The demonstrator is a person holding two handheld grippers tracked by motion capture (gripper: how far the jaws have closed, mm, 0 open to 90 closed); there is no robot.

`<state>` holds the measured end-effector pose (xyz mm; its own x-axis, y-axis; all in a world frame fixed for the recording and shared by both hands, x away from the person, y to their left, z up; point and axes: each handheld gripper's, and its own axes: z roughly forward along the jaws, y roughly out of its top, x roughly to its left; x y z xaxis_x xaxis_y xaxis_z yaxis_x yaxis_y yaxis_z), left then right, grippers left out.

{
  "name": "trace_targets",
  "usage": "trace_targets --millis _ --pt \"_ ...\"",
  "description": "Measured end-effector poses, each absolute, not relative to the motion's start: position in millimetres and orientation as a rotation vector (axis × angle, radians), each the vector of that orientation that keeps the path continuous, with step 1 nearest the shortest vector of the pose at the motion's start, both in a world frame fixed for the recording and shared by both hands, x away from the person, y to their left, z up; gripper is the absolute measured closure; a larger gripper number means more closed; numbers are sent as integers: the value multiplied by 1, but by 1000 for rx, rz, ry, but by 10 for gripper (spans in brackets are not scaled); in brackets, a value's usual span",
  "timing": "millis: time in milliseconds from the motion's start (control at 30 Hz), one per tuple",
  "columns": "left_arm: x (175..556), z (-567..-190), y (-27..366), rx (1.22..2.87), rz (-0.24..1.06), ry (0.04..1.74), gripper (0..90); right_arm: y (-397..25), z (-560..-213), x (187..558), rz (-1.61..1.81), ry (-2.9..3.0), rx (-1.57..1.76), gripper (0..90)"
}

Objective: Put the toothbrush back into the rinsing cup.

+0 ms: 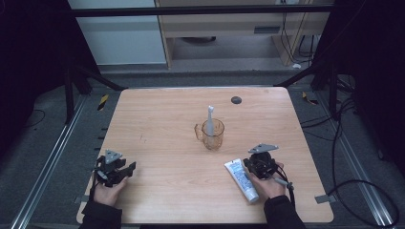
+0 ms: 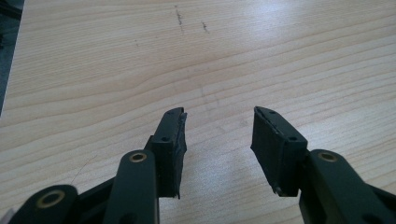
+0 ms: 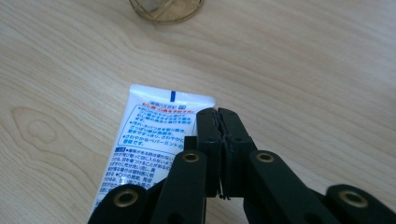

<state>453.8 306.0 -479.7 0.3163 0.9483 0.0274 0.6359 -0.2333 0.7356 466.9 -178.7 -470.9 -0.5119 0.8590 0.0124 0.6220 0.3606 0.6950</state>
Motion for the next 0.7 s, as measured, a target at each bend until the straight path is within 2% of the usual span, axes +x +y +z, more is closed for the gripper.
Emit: trace_targets --millis 367,700 --pt "453 -479 307 1955 656 1399 506 -203 -441 446 1028 2155 1319 709" --pt "453 -479 307 1953 669 1401 483 -205 -437 430 992 2197 1316 545"
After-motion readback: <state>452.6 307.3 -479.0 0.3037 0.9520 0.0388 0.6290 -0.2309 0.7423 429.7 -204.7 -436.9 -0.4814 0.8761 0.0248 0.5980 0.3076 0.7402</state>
